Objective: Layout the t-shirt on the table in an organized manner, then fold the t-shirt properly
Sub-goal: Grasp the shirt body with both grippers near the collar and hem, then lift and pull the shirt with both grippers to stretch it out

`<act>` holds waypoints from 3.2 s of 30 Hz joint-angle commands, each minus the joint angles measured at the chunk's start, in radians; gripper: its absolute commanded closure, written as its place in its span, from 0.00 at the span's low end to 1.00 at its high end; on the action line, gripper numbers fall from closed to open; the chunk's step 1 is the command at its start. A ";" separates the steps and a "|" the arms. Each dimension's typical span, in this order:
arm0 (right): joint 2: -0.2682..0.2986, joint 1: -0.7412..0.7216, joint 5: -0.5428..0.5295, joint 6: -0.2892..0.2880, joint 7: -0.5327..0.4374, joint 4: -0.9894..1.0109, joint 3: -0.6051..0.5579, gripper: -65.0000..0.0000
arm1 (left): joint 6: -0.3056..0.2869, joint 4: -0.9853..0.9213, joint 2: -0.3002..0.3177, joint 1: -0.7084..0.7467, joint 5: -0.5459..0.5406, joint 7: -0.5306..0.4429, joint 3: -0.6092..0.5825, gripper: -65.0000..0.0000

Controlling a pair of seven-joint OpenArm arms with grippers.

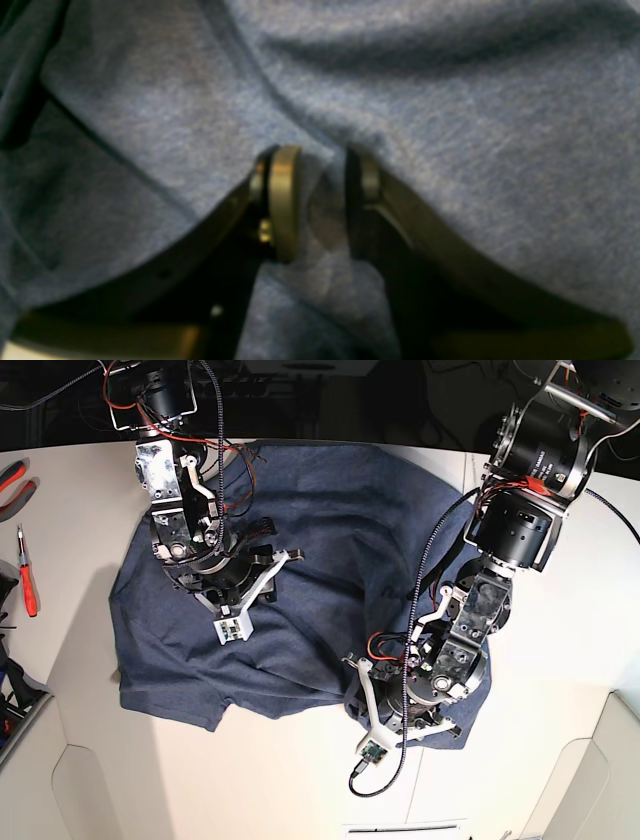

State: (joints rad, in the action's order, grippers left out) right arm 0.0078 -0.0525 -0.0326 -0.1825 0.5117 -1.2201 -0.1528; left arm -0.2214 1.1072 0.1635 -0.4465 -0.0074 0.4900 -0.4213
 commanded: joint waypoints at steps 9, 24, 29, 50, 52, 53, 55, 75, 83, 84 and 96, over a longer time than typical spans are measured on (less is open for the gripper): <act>0.003 0.014 0.018 0.022 0.087 0.007 0.000 0.75 | -0.049 0.019 -0.047 -0.032 -0.069 -0.023 0.004 0.61; 0.003 0.014 0.018 0.022 0.087 0.007 0.000 0.75 | -0.062 -0.095 -0.049 -0.018 -0.050 -0.067 0.004 0.69; 0.003 0.017 0.018 0.023 0.087 0.007 0.000 0.75 | -0.031 -0.080 -0.044 -0.019 -0.037 -0.067 0.004 1.00; 0.009 0.037 0.056 0.069 0.087 0.007 0.003 0.75 | 0.100 0.302 0.200 0.226 -0.016 0.089 0.257 1.00; 0.009 0.037 0.056 0.080 0.087 0.007 0.003 0.75 | 0.073 0.369 0.200 0.278 -0.050 0.082 0.323 1.00; 0.009 0.037 0.056 0.082 0.087 0.007 0.003 0.75 | 0.062 0.406 0.200 0.305 -0.073 0.081 0.356 1.00; 0.009 0.037 0.056 0.082 0.087 0.007 0.003 0.75 | 0.041 0.481 0.199 0.358 -0.117 0.074 0.423 1.00; 0.011 0.036 0.071 0.083 0.087 0.004 0.003 0.75 | -0.109 0.642 0.145 0.681 -0.127 0.196 0.762 1.00; 0.011 0.036 0.078 0.083 0.137 -0.209 0.003 0.75 | -0.130 0.631 0.153 0.679 -0.122 0.171 0.763 0.60; 0.011 0.036 0.079 0.083 0.143 -0.265 0.003 0.75 | -0.127 0.631 0.153 0.679 -0.123 0.159 0.763 0.60; -0.091 -0.124 -0.029 0.043 0.087 -0.407 0.000 0.75 | -0.296 0.628 0.147 0.573 -0.312 0.038 0.751 0.60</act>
State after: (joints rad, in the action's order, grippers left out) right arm -0.0708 -0.1425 -0.0589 -0.1368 0.6430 -1.6020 -0.1509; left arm -0.5076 1.7206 0.2977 0.1402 -0.3069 0.5545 0.3267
